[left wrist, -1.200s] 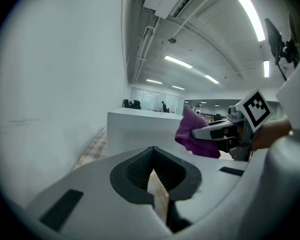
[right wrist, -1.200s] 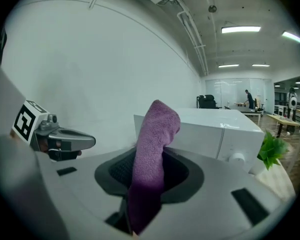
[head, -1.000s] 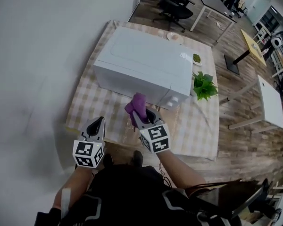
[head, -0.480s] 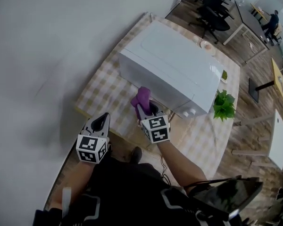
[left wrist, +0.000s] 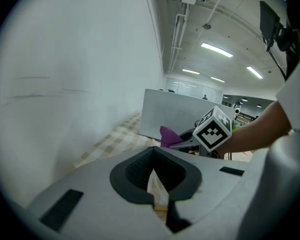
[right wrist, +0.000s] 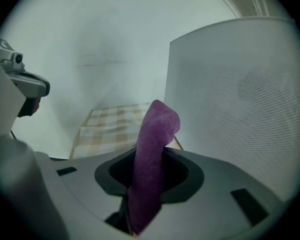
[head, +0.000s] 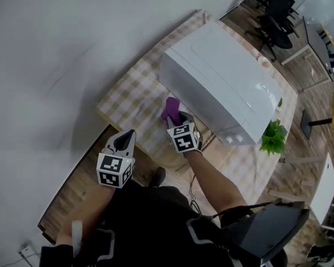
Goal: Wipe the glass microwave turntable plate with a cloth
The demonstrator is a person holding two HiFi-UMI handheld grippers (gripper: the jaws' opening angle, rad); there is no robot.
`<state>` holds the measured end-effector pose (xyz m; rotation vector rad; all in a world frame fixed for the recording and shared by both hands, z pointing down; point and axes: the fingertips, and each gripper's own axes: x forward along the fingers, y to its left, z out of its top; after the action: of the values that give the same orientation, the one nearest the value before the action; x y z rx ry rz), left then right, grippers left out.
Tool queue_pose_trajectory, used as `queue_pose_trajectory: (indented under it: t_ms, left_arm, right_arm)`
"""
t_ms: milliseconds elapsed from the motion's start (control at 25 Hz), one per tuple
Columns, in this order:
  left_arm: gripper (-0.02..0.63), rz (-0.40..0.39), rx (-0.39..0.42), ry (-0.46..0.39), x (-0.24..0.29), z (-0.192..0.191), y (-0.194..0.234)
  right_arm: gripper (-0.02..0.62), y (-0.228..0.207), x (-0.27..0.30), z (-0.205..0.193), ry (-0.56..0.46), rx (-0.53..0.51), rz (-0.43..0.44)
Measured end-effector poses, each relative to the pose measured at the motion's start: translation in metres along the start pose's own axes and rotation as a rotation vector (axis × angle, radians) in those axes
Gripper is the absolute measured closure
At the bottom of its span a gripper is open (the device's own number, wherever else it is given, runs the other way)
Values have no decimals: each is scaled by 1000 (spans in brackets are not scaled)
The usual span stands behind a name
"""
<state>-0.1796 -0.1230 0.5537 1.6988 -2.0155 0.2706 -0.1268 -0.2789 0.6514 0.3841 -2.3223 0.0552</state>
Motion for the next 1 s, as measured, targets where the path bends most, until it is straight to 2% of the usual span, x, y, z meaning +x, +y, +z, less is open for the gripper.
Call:
queue_pose_trajectory:
  t_ms: [160,440,680,1000]
  left_arm:
    - [598,9,-32,34,1,-16,7]
    - [598,-12,-38,53,-3,-27,14]
    - [598,-20,46,84,-3,-33,15]
    - [598,-65,58,90,-4,-33,17]
  right_arm:
    - [466,2,20,-19,72,1,-3]
    - [465,23,24,-26,95,0,0]
    - [465,52,18,-31,96,7,38]
    - [463,86,9,-38,117,6,92]
